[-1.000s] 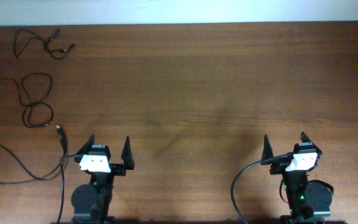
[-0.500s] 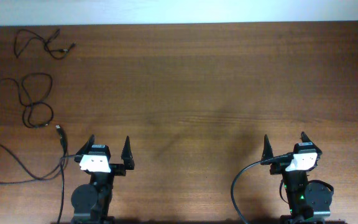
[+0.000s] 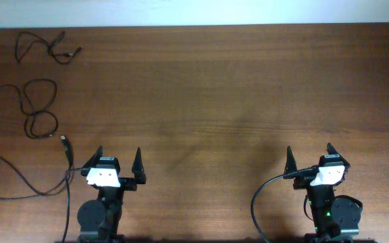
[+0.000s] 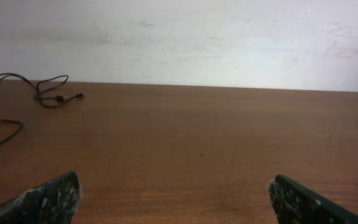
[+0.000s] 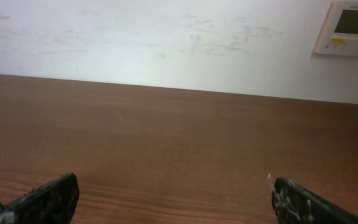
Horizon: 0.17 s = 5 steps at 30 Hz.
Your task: Untangle cables
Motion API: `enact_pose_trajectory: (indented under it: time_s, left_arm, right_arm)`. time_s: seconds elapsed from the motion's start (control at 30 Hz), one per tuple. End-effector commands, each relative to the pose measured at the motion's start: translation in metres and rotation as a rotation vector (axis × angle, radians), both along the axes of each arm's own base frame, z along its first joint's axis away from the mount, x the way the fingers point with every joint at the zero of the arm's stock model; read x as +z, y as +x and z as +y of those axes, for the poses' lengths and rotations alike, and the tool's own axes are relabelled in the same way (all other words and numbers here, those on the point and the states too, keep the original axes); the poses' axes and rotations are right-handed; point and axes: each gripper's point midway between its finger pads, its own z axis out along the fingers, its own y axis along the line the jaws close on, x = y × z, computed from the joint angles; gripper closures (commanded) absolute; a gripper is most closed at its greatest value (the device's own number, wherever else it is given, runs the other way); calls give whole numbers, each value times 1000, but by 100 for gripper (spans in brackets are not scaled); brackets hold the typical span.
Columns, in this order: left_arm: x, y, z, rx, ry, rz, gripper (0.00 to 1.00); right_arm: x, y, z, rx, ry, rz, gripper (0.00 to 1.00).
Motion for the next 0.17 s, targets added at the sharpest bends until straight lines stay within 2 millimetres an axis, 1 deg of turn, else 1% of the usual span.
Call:
enact_pose_trajectory:
  time_s: [0.0, 0.13]
  left_arm:
    - [-2, 0, 4, 20, -1, -1, 1]
    - [-2, 0, 4, 20, -1, -1, 1]
  right_arm:
    - [-3, 0, -4, -19, 3, 4, 2]
    - [-3, 0, -4, -19, 3, 4, 2]
